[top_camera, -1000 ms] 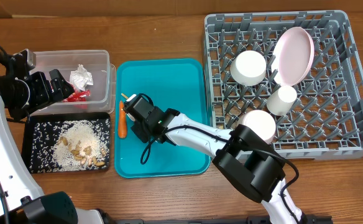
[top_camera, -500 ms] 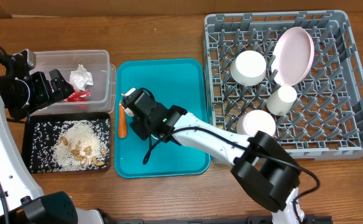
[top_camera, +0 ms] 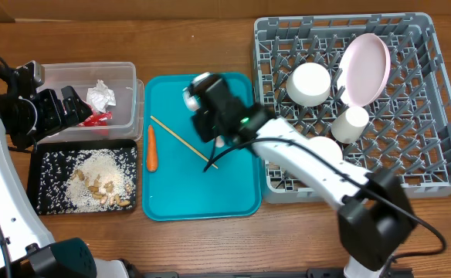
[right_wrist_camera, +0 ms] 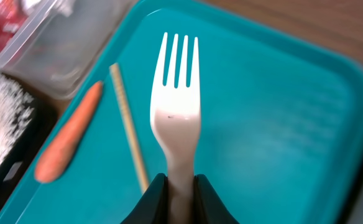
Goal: Sort waste into correct bins and load items into the dishwasher
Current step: 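Lift the fork and carry it into the rack's left side, then lower the fork upright into the rack slots and release it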
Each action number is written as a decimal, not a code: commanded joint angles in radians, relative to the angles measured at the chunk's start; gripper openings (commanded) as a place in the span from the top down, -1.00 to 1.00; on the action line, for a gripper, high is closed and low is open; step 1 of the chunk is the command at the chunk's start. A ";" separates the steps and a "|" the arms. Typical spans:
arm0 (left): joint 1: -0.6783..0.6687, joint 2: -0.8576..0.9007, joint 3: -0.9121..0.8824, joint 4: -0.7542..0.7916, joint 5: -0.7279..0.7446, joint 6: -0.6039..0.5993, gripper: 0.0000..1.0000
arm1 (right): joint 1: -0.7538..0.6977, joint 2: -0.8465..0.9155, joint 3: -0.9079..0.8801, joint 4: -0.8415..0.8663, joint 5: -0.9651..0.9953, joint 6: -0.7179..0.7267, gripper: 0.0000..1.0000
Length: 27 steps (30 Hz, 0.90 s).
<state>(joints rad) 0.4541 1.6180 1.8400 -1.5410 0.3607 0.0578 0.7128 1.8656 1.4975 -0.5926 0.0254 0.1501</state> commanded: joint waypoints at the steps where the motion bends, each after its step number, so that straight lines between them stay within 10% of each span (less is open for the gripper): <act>1: 0.003 -0.002 0.019 0.001 -0.005 -0.006 -1.00 | -0.051 -0.083 -0.003 -0.025 -0.005 0.016 0.92; 27: 0.003 -0.002 0.018 0.001 -0.005 -0.006 -1.00 | -0.441 -0.194 -0.003 -0.319 -0.014 0.011 0.92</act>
<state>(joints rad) 0.4541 1.6180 1.8400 -1.5414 0.3611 0.0578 0.2848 1.7027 1.4975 -0.9131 0.0238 0.1570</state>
